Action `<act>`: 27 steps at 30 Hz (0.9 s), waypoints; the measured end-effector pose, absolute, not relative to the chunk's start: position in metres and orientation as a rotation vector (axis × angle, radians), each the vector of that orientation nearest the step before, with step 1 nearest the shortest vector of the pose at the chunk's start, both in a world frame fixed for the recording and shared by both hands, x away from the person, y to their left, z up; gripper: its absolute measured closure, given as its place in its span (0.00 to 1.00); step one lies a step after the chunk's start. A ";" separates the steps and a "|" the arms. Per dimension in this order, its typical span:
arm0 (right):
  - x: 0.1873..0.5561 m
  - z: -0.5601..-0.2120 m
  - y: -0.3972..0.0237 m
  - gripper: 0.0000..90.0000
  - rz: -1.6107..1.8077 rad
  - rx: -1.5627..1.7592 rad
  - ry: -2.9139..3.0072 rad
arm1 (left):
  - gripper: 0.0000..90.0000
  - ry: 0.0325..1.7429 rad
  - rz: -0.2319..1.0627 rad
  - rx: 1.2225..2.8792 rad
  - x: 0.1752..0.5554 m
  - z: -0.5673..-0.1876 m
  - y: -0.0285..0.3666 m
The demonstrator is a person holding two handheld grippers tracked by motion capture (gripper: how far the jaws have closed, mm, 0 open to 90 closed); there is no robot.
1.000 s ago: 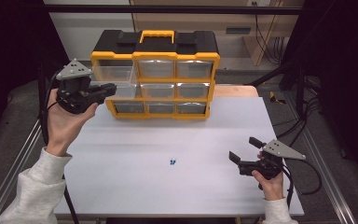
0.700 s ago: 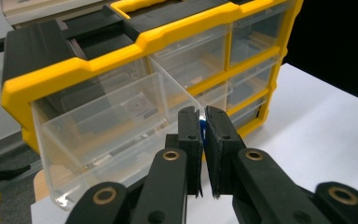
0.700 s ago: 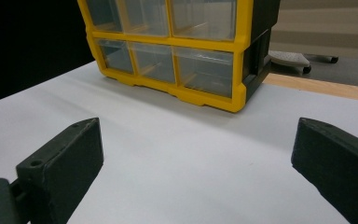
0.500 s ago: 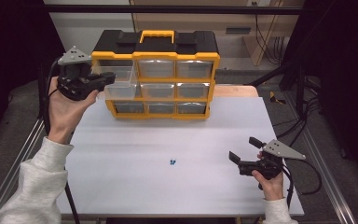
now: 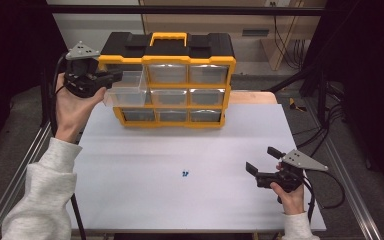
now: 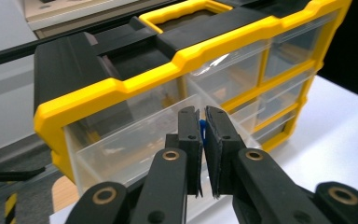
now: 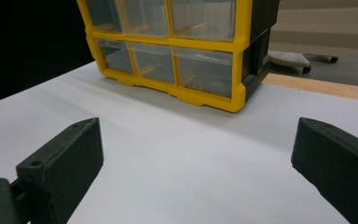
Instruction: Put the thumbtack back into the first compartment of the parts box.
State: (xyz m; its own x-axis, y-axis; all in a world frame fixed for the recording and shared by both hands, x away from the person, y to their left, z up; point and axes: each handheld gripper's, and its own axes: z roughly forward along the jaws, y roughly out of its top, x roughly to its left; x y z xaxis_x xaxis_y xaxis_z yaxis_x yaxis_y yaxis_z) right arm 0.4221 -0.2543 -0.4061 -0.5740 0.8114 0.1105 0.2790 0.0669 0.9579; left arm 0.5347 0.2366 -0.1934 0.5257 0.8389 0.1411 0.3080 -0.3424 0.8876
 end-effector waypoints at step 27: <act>0.423 -0.407 -0.255 0.03 1.519 1.078 1.893 | 0.94 1.003 0.785 1.986 0.564 -0.222 0.250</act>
State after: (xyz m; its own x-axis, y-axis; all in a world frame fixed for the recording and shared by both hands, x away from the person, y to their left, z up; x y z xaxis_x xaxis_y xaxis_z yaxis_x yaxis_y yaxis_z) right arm 0.4228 -0.2545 -0.4066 -0.5739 0.8122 0.1049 0.2783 0.0729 0.9577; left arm 0.5640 0.2502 -0.2224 0.5016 0.8463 0.1793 0.3774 -0.4006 0.8349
